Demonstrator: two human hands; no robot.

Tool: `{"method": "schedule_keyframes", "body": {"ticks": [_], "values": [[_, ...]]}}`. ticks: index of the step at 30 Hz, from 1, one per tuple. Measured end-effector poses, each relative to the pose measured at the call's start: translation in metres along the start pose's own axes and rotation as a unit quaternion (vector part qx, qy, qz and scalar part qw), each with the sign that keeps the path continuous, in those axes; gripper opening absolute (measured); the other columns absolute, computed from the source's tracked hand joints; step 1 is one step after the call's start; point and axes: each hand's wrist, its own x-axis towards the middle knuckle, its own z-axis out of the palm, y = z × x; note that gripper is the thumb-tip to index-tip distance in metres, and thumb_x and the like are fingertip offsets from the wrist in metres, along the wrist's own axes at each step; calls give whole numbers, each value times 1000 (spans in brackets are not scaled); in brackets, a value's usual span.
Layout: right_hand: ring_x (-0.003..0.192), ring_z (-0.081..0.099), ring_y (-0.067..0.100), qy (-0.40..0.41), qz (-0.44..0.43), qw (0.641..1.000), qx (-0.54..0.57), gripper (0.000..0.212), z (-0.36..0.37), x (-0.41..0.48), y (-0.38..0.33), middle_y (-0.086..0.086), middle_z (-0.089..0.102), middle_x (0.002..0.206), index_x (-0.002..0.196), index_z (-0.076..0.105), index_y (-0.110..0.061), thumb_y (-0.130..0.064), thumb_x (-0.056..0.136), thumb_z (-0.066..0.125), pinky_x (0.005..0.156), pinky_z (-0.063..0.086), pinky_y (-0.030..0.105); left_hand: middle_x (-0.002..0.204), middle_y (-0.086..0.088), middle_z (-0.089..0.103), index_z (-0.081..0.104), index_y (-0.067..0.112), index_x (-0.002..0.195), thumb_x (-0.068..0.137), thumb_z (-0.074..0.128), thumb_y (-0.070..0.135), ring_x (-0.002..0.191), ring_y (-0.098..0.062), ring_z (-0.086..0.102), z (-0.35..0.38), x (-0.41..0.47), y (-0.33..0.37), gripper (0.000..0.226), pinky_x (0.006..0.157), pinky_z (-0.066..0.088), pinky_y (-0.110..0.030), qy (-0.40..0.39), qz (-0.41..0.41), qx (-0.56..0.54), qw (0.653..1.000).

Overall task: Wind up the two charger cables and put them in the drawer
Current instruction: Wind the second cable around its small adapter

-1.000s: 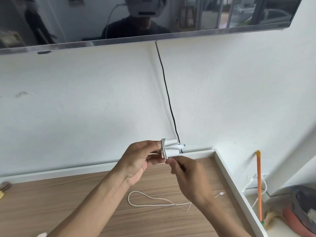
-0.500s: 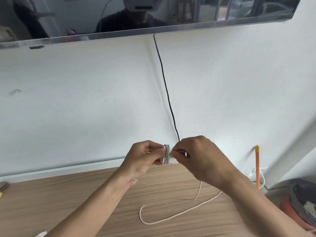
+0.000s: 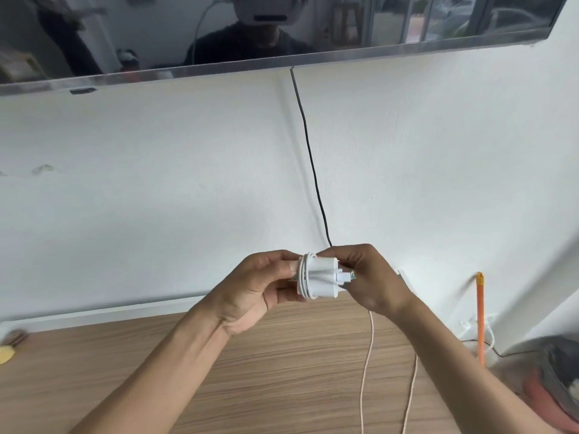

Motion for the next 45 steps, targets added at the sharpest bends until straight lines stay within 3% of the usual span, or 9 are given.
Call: {"method": "schedule_keyframes", "body": {"ticks": [4,6,12,20,26,30,36,41,45], "values": [[45,30,7,104,0,994,-37,22,26,-5,3,-2,42,46,57,55,-4,-9,79,54,46,27,23,79,-9,70,70,-2,92,80,68,15,75,-19,67,8,6,3,21,66,57,-26,84,38,-36,995],[46,33,10,128,-15,988,-85,26,35,-9,2,9,46,49,61,55,-3,-13,85,56,46,28,24,73,-7,68,67,-4,89,76,67,18,70,-19,66,10,9,2,25,65,57,-26,131,52,-35,989],[56,42,18,86,-88,957,-262,28,31,-17,-6,-4,49,58,72,59,-17,-30,95,52,53,41,36,79,-15,68,68,-5,89,84,66,9,69,-22,66,-5,14,3,15,65,57,-27,247,82,26,965],[66,53,20,-8,-118,920,-373,27,16,-22,-42,-5,60,72,81,64,-20,-33,96,46,60,47,35,80,-15,71,70,4,86,81,71,10,67,-21,69,-10,14,-8,8,72,60,-35,306,85,167,933],[67,58,12,-5,-101,921,-376,22,-4,-4,-47,-9,66,76,85,69,-22,-31,93,50,64,49,35,74,-10,69,70,6,85,80,72,7,67,-23,69,-7,6,-9,5,73,59,-37,244,78,232,938],[57,53,-1,-8,-48,964,-260,13,-14,5,-47,-23,61,60,81,73,-32,-28,88,63,53,35,15,81,-17,67,67,-1,90,82,72,5,69,-24,67,-6,-2,-3,11,69,58,-34,145,45,230,961],[61,57,17,16,-38,995,-88,12,-10,4,-29,-7,67,65,75,71,-32,-33,87,66,60,45,29,86,-19,69,65,0,90,77,64,12,76,-28,67,-11,-10,4,18,66,57,-32,44,-7,94,995],[60,57,15,28,-19,999,16,19,9,0,-14,-1,69,66,77,74,-18,-11,90,62,60,46,31,77,-8,68,67,2,88,71,74,24,69,-17,65,-8,-9,3,28,63,56,-28,5,3,4,1000],[40,37,4,82,7,996,-32,34,34,-15,-5,-12,44,40,57,56,-14,-7,90,58,46,27,17,84,-11,69,71,0,90,74,71,19,77,-19,66,-4,-5,8,25,65,57,-27,49,28,-29,998]]}}
